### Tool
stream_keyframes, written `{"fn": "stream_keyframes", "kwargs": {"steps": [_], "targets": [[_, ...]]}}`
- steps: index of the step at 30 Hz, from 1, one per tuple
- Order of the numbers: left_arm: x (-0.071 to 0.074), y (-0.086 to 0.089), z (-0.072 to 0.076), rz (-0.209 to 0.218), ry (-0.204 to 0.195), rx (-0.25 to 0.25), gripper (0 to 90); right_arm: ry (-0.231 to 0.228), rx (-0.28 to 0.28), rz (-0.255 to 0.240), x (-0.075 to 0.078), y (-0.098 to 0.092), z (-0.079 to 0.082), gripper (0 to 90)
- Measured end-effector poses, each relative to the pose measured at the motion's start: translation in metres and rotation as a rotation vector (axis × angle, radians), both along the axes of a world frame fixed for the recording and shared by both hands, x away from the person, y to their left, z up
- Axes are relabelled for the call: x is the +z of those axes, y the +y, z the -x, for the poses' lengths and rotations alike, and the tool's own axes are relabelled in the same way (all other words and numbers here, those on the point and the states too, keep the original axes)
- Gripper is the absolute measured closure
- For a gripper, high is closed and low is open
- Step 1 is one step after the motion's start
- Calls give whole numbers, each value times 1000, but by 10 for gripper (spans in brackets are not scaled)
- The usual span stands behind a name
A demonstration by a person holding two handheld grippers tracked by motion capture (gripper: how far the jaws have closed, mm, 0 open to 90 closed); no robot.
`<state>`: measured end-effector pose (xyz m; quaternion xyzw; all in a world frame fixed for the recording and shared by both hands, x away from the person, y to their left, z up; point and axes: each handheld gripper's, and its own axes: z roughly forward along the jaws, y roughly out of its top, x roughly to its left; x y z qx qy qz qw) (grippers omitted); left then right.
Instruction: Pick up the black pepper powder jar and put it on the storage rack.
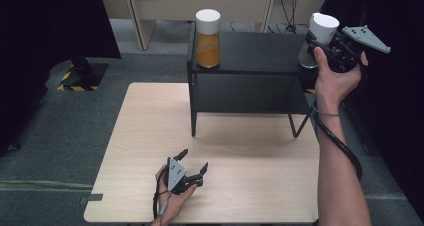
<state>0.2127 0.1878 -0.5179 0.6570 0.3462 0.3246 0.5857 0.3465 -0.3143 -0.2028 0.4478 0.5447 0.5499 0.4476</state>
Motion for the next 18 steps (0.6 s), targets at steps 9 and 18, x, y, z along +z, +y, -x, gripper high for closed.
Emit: {"fn": "stream_keyframes", "kwargs": {"steps": [9, 18], "targets": [[0, 0, 0, -3, -1, -1, 146, -1, 1, -10, -1, -1, -1, 295], [0, 0, 0, -1, 1, -2, 146, 0, 4, -28, 0, -1, 0, 212]]}}
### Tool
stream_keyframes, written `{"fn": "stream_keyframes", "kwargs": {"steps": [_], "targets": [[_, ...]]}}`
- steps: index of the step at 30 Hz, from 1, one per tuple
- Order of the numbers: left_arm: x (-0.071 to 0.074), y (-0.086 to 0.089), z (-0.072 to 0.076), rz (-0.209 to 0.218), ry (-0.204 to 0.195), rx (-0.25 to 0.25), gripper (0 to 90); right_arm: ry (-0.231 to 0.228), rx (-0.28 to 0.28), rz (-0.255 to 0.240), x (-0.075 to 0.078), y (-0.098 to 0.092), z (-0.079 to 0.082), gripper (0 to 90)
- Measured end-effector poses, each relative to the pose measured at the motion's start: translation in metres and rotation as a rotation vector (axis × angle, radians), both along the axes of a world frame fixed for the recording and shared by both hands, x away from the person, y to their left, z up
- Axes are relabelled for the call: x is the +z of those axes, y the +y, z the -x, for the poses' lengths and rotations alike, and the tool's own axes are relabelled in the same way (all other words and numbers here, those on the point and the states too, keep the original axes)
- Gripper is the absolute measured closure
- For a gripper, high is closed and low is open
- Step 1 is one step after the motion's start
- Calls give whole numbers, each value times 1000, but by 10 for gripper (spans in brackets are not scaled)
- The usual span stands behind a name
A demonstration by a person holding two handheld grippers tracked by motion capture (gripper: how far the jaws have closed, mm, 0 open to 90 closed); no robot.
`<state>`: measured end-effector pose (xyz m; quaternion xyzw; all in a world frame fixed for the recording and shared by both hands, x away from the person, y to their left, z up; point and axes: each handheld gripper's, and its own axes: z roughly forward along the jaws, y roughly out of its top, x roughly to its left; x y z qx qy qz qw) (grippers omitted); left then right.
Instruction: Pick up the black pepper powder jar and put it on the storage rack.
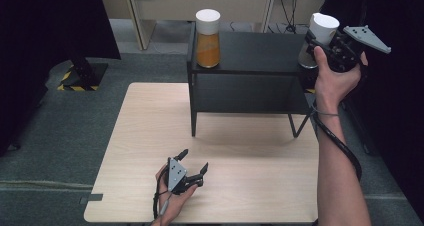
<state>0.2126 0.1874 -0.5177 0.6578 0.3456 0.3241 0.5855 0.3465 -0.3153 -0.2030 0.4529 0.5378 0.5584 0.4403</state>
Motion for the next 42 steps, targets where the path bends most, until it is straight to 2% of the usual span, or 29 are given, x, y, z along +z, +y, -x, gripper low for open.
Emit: {"fn": "stream_keyframes", "kwargs": {"steps": [4, 8, 11, 19, 42], "targets": [[0, 0, 0, 0, 0, 0, 146, 12, 3, -4, 3, 0, 1, 150], [0, 0, 0, 0, -2, 0, 146, 4, 6, -1, 3, -1, 5, 118], [0, -1, 0, 0, -3, 0, 146, 15, 15, 3, 5, -3, 8, 97], [0, -1, 0, 2, -2, -1, 146, 15, 30, 15, 4, -7, 19, 84], [0, -1, 1, 0, -3, -1, 146, 0, 48, 6, -15, -4, 44, 77]]}}
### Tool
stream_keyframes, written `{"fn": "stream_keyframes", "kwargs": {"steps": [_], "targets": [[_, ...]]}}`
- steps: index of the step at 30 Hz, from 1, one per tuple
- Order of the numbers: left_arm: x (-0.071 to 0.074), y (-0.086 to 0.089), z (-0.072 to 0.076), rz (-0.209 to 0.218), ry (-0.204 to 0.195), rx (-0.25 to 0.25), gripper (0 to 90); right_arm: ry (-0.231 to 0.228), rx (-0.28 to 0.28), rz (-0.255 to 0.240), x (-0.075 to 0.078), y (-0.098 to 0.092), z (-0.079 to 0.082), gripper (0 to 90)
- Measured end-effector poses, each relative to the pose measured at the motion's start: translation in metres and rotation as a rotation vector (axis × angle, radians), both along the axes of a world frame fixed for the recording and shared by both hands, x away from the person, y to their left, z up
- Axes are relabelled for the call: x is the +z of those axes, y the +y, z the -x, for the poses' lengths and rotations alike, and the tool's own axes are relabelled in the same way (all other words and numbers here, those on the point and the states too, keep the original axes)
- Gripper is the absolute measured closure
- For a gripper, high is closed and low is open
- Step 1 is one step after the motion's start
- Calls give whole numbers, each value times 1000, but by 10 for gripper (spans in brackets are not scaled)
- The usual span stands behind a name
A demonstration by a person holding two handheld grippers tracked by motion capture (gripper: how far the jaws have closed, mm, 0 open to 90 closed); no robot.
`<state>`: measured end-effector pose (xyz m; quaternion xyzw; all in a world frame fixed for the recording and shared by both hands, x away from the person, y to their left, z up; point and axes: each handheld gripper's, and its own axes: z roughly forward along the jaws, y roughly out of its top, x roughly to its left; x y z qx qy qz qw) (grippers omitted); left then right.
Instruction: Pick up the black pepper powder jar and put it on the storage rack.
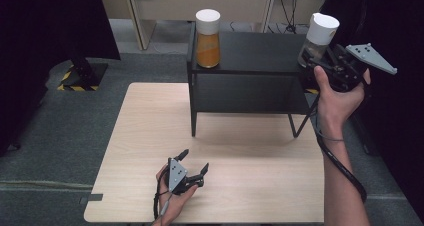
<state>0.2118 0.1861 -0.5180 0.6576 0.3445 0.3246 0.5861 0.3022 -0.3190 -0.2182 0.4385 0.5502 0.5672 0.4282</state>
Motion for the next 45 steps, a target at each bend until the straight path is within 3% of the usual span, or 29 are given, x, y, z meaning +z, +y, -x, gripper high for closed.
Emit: {"fn": "stream_keyframes", "kwargs": {"steps": [17, 45], "targets": [[0, 0, 0, 1, 1, -1, 146, 0, 18, 10, -16, -4, 15, 72], [0, -1, 1, -2, -3, -1, 146, 34, 50, 7, -64, -13, 37, 72]]}}
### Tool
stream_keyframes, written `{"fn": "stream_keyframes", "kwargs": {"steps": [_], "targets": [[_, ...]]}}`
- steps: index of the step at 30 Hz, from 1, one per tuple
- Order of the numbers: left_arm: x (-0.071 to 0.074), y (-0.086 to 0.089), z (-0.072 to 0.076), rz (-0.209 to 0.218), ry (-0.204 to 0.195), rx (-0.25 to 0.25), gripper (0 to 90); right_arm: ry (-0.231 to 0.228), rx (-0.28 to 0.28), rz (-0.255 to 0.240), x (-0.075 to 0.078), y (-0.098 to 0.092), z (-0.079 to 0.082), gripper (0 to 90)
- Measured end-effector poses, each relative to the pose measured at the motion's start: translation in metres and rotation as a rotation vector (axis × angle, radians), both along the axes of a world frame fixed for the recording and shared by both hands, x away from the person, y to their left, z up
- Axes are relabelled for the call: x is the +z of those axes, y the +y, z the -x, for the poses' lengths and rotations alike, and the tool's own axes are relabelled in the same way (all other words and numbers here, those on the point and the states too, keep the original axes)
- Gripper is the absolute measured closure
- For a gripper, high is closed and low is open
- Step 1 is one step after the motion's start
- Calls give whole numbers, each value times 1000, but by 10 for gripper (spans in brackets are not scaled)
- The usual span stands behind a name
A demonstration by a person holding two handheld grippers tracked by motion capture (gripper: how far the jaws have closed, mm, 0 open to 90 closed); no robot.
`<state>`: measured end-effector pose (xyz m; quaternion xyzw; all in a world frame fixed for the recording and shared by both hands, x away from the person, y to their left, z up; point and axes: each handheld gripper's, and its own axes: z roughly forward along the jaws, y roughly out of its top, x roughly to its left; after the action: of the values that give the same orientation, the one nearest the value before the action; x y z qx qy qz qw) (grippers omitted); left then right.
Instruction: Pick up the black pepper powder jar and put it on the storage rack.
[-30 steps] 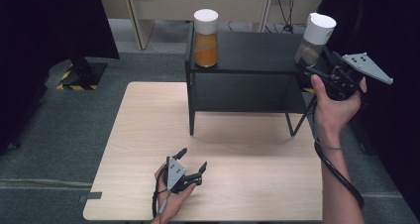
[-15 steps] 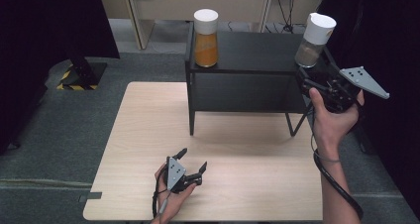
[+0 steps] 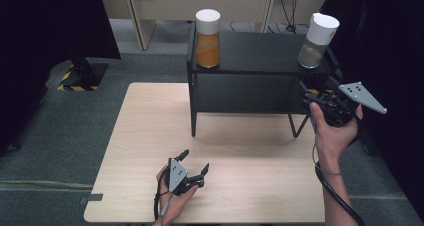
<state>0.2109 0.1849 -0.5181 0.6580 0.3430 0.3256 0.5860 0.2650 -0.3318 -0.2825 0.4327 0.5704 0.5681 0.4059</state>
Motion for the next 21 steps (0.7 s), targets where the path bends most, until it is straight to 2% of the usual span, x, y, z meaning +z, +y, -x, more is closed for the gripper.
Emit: {"fn": "stream_keyframes", "kwargs": {"steps": [21], "targets": [[0, 0, 0, 1, -2, 0, 146, 19, 34, 9, -30, 2, 14, 72]]}}
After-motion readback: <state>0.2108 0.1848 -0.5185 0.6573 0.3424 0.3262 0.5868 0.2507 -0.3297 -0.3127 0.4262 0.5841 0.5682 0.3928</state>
